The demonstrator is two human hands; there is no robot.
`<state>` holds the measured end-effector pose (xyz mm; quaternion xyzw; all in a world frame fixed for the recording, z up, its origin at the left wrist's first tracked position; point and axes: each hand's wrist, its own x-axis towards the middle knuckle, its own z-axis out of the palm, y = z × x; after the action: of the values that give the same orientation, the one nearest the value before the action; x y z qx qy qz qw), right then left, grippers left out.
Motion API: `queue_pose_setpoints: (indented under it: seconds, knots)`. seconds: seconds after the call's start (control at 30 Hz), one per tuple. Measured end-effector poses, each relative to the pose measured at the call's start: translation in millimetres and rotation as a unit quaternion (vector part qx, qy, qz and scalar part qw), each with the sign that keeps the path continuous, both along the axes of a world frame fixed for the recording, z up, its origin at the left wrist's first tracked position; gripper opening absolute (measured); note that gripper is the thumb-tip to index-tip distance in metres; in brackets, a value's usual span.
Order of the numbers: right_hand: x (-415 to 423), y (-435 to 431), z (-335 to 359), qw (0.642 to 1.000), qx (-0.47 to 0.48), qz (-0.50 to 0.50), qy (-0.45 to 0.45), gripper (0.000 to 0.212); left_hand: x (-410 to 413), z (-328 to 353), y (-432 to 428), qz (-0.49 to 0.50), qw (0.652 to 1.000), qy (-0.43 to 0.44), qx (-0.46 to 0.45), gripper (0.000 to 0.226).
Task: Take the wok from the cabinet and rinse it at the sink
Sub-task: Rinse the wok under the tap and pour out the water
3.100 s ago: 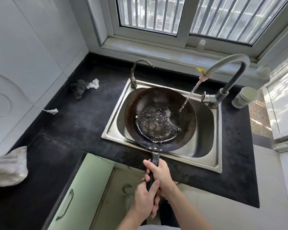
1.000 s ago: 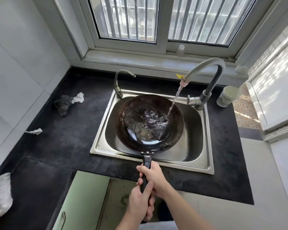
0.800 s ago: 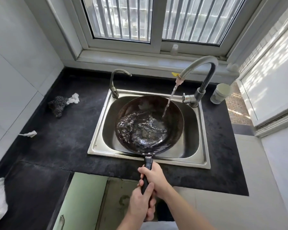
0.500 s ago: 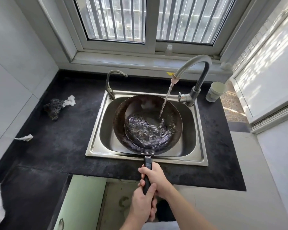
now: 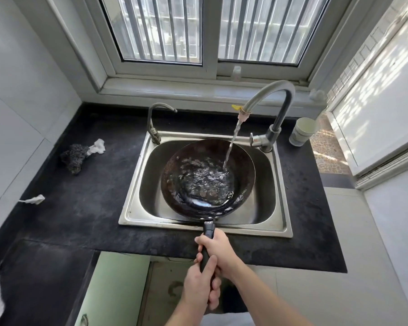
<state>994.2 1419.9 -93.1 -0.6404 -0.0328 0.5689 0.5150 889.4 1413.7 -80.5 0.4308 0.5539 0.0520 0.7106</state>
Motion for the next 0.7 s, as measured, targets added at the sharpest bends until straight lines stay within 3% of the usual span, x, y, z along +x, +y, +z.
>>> queue_pose_setpoints:
  seconds: [0.27,0.7]
  knots:
    - [10,-15,-2,0.999,-0.023,-0.013,-0.038,0.018,6,-11,-10,-0.008,0.998,-0.038,-0.052,0.043]
    - [7,-13,-3,0.999,0.048,0.008,0.020,0.018,1,-1,-8,-0.059,0.997,-0.014,0.049,0.040]
